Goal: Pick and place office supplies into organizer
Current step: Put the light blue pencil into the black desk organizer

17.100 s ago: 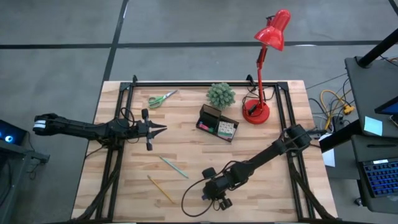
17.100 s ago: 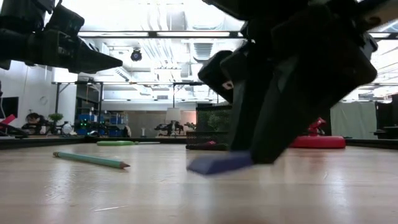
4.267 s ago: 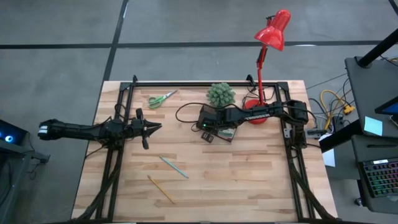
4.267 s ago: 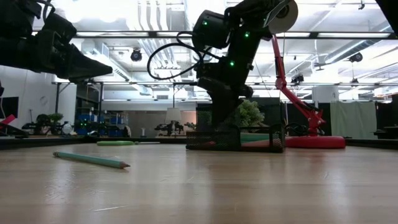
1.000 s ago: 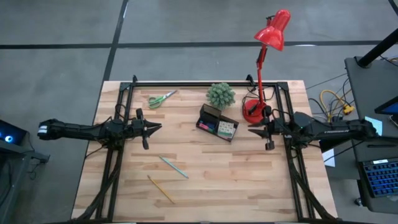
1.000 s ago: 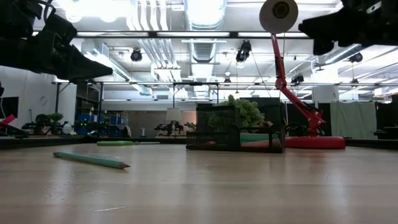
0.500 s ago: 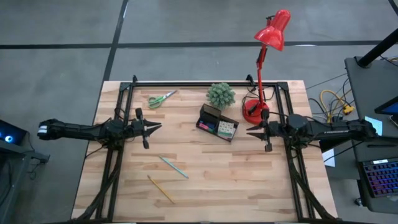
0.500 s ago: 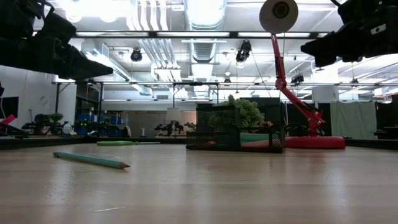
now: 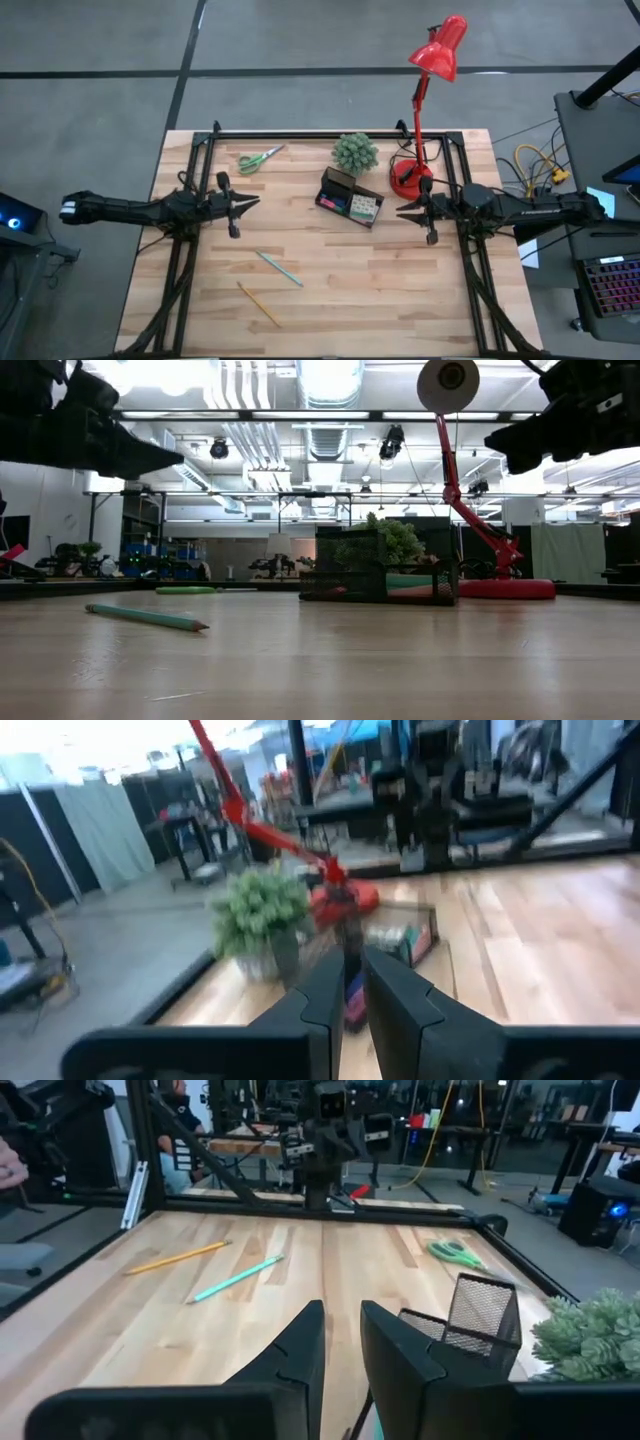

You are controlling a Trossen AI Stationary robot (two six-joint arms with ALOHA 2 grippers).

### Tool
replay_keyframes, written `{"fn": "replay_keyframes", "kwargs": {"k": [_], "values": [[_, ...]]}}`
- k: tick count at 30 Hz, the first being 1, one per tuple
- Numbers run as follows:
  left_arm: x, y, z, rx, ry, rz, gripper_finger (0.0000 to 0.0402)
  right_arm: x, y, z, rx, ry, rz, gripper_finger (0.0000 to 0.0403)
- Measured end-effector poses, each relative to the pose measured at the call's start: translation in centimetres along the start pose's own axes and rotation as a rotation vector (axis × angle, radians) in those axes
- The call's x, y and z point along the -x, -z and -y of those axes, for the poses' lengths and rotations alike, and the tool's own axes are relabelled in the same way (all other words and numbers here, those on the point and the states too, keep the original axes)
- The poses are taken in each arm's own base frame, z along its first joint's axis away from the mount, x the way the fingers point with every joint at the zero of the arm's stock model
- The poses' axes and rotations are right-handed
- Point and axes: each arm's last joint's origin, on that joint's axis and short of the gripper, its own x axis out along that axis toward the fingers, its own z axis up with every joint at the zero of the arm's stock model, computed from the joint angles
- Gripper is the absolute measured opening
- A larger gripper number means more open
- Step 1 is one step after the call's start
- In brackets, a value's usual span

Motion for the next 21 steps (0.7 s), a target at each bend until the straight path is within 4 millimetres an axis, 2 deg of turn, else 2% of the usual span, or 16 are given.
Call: {"fn": "replay_keyframes", "kwargs": {"k": [8,17,21], "values": [[-0.3,-2.1,0.2,-0.048,0.138,0.088,0.0040,0.0,-0.2,0.0,-0.008,0.000,0.003,0.0066],[-1.8,-4.0,0.6,-0.062,0.247,0.057,0.0121,0.0,-0.2,0.0,-0.007,0.000,0.002,0.0075],[-2.8,-4.8,1.0,-0.034,0.306,0.032,0.0138,0.0,-0.2,0.0,-0.007,0.000,0.002,0.0074]]}}
